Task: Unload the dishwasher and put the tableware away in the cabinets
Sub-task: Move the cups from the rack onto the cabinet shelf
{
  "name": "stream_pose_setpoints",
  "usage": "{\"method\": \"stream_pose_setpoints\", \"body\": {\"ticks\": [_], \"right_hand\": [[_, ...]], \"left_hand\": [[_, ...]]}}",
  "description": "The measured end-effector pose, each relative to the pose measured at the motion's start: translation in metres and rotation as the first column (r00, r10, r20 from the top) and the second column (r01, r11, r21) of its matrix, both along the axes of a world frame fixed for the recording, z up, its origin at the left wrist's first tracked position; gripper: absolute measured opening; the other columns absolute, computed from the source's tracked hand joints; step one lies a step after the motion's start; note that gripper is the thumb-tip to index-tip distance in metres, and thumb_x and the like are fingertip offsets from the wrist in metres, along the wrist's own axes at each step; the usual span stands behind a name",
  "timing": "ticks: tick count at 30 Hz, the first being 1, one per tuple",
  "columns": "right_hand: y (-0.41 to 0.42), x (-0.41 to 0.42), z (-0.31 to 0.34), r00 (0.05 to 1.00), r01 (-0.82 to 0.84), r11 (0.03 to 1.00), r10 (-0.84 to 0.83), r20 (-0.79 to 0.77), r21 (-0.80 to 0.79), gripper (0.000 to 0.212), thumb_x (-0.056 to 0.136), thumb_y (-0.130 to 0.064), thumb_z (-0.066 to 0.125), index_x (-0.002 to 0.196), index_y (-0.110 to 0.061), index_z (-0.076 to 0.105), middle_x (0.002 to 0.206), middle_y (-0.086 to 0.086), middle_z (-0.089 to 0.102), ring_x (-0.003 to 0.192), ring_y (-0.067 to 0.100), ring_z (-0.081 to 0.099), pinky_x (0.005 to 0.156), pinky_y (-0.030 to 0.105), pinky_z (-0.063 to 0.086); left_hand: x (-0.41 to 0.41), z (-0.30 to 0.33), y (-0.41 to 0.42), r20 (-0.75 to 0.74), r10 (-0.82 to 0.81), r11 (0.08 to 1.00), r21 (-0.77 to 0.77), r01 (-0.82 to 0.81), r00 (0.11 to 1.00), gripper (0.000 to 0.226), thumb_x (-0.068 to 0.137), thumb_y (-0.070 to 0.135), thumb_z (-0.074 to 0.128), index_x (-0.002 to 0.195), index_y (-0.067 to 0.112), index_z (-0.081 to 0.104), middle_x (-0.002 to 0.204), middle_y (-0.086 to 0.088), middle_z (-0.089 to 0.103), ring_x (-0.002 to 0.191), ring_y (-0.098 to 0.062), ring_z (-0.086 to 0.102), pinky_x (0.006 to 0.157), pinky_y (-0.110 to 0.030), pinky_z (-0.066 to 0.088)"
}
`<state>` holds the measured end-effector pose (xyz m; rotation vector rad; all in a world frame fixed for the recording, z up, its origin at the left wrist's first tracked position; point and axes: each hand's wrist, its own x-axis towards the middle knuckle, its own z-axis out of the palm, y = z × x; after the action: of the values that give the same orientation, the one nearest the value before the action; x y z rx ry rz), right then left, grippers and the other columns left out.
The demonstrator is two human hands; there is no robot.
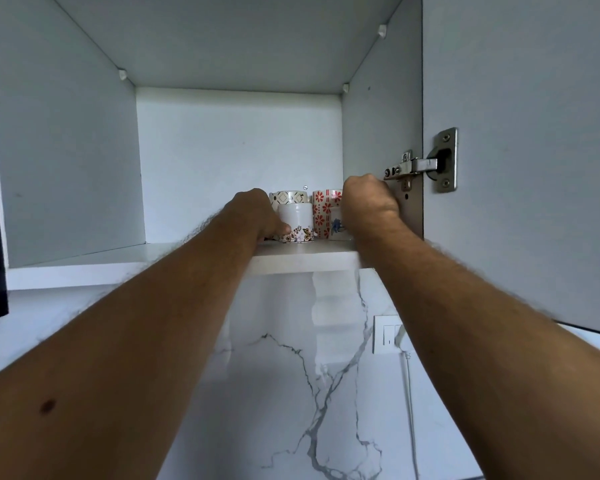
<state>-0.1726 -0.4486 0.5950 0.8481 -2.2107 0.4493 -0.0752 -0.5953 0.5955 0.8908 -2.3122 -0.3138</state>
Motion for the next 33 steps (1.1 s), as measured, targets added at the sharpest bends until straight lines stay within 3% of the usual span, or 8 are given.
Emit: {"method": "stream_pose_setpoints", "body": {"ticks": [4,8,14,19,23,25,30,33], "right_hand": [[0.001,0.002,0.000,1.000,-0.008,1.000,0.008,0.007,-0.006,0.022,0.092,-0.003,0.058,0.113,-0.003,0.061,0.111,0.015,0.066,0.101,0.029,0.065,0.079,0.038,0.055],[0.002,0.003,-0.001,1.000,0.002,1.000,-0.002,-0.006,-0.003,0.024,0.090,0.000,0.058,0.114,-0.003,0.060,0.111,0.016,0.066,0.102,0.030,0.066,0.079,0.038,0.055],[0.001,0.001,-0.001,1.000,0.000,1.000,0.000,-0.001,-0.002,0.023,0.090,0.001,0.056,0.112,-0.003,0.061,0.110,0.016,0.066,0.101,0.030,0.066,0.077,0.037,0.054],[0.000,0.003,-0.001,1.000,-0.012,1.000,0.012,-0.008,-0.015,0.024,0.091,0.000,0.051,0.112,-0.003,0.061,0.108,0.016,0.066,0.099,0.030,0.066,0.080,0.040,0.056],[0.001,0.003,-0.002,1.000,-0.003,1.000,0.003,-0.006,0.000,0.023,0.091,0.000,0.053,0.112,-0.003,0.060,0.109,0.017,0.066,0.099,0.030,0.066,0.078,0.039,0.055],[0.002,0.003,-0.002,1.000,-0.002,1.000,0.002,-0.007,0.003,0.024,0.091,0.000,0.054,0.114,-0.002,0.060,0.110,0.017,0.066,0.100,0.030,0.066,0.079,0.038,0.055],[-0.001,0.001,-0.001,0.999,-0.029,0.999,0.030,0.032,-0.036,0.025,0.088,-0.004,0.059,0.112,-0.005,0.062,0.108,0.015,0.066,0.098,0.030,0.066,0.074,0.036,0.054],[-0.004,-0.001,0.000,0.986,-0.100,0.988,0.114,0.124,-0.116,0.028,0.083,-0.021,0.067,0.109,-0.010,0.064,0.108,0.012,0.066,0.098,0.031,0.064,0.075,0.033,0.050]], "left_hand": [[0.001,0.000,0.004,0.058,0.003,0.995,-0.099,0.003,0.998,0.024,0.080,0.030,0.073,0.086,0.009,0.062,0.103,-0.014,0.068,0.083,-0.029,0.063,0.069,-0.033,0.052],[-0.001,-0.003,0.008,0.150,-0.052,0.991,-0.117,0.070,0.987,0.032,0.089,0.025,0.063,0.118,0.012,0.066,0.121,-0.009,0.065,0.110,-0.028,0.060,0.098,-0.040,0.048],[-0.004,-0.006,0.013,0.236,-0.079,0.983,-0.142,0.115,0.969,0.035,0.100,0.017,0.047,0.132,0.010,0.059,0.134,-0.010,0.057,0.123,-0.029,0.054,0.099,-0.035,0.044],[-0.002,-0.003,0.009,0.082,-0.093,0.984,-0.145,0.104,0.992,0.029,0.091,0.015,0.054,0.117,0.016,0.067,0.124,-0.005,0.064,0.117,-0.028,0.056,0.103,-0.043,0.044],[0.000,-0.005,0.010,-0.008,-0.194,0.976,-0.106,0.192,0.981,0.023,0.079,0.027,0.049,0.074,0.038,0.070,0.104,0.010,0.072,0.112,-0.019,0.059,0.104,-0.043,0.042],[0.000,-0.005,0.012,-0.008,-0.225,0.969,-0.108,0.223,0.974,0.023,0.073,0.034,0.046,0.064,0.043,0.066,0.104,0.014,0.071,0.111,-0.017,0.059,0.104,-0.042,0.041],[0.000,-0.005,0.011,-0.083,-0.257,0.962,-0.121,0.246,0.963,0.028,0.078,0.023,0.051,0.064,0.042,0.066,0.099,0.013,0.072,0.107,-0.017,0.062,0.101,-0.042,0.045],[-0.001,-0.004,0.008,-0.189,-0.215,0.972,-0.139,0.191,0.958,0.025,0.082,0.015,0.058,0.074,0.037,0.068,0.103,0.006,0.071,0.102,-0.019,0.064,0.095,-0.038,0.050]]}}
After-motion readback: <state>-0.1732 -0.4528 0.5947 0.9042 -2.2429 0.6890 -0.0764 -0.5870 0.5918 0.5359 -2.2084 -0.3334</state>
